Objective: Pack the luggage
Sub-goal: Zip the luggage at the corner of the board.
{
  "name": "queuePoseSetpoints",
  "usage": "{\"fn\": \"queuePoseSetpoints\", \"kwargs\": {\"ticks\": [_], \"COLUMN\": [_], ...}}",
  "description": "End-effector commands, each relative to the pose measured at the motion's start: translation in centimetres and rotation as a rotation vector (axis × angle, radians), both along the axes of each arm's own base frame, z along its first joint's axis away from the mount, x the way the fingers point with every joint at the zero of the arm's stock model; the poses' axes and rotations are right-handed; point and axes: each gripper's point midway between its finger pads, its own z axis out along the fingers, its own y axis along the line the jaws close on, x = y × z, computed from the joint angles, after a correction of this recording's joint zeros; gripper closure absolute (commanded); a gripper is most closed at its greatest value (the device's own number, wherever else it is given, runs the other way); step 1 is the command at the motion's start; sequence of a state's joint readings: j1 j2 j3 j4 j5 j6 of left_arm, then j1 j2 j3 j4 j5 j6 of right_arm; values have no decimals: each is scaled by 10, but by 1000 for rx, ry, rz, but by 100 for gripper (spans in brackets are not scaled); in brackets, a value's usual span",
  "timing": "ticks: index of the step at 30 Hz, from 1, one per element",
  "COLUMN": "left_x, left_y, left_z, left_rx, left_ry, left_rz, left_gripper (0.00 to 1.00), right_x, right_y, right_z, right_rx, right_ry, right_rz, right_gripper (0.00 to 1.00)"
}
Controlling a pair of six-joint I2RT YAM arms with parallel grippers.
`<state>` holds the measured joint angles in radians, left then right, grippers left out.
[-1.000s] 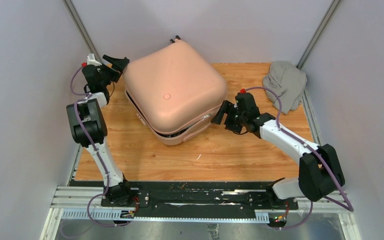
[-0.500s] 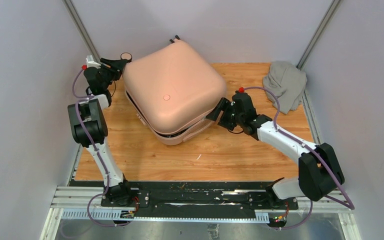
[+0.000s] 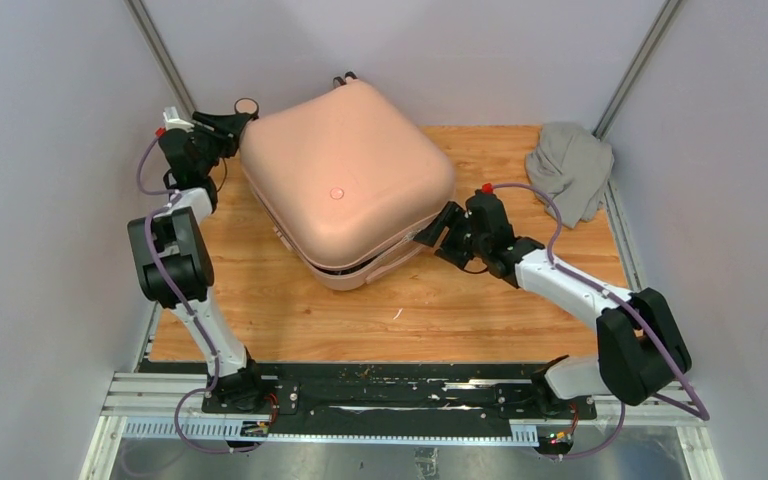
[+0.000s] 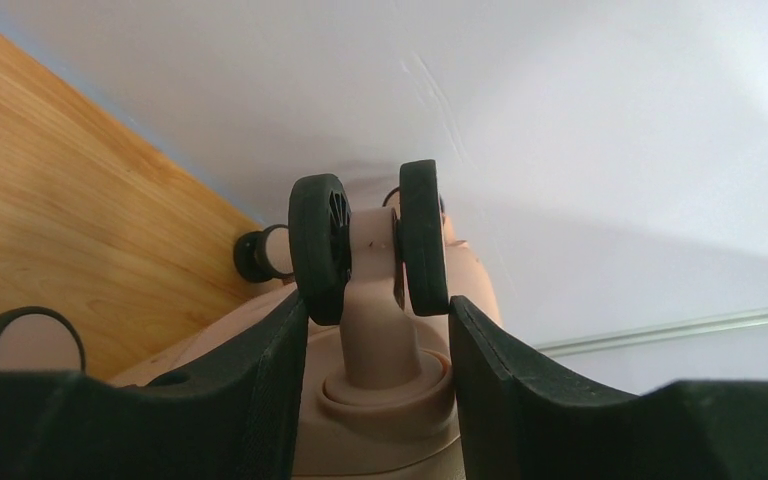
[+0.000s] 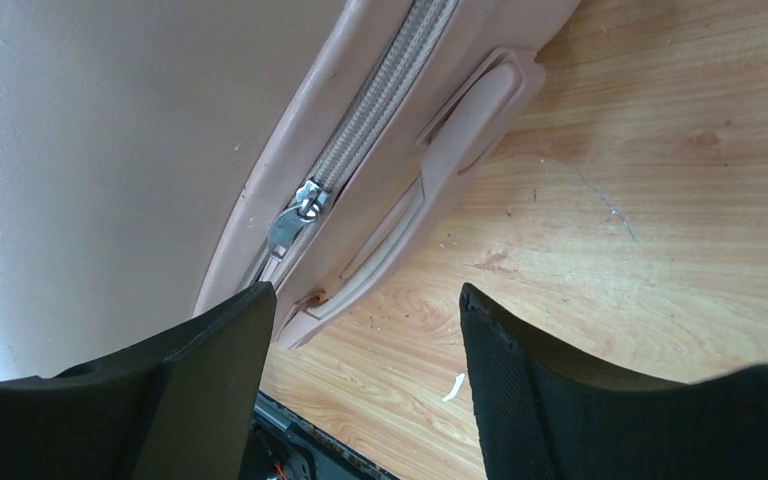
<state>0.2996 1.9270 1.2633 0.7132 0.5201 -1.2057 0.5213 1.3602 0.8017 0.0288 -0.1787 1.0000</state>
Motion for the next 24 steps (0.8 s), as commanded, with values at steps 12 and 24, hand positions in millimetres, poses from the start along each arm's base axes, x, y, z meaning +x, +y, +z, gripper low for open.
{"fn": "queuePoseSetpoints", "kwargs": {"ticks": [12,24], "left_x": [-44,-56], "left_y": [-16,-26], "left_z": [117,157], "left_rx": [63,146], "left_ry": [-175,-114], "left_rz": [-9,-24], "left_gripper": [100,100], "right_x": [-7,-8], "right_y": [-9,-20], "right_z": [11,-3], "right_rx": [-9,-59], "right_ry": [-48,-39], "right_rz": [-32,-59], "right_gripper": [30,33]}}
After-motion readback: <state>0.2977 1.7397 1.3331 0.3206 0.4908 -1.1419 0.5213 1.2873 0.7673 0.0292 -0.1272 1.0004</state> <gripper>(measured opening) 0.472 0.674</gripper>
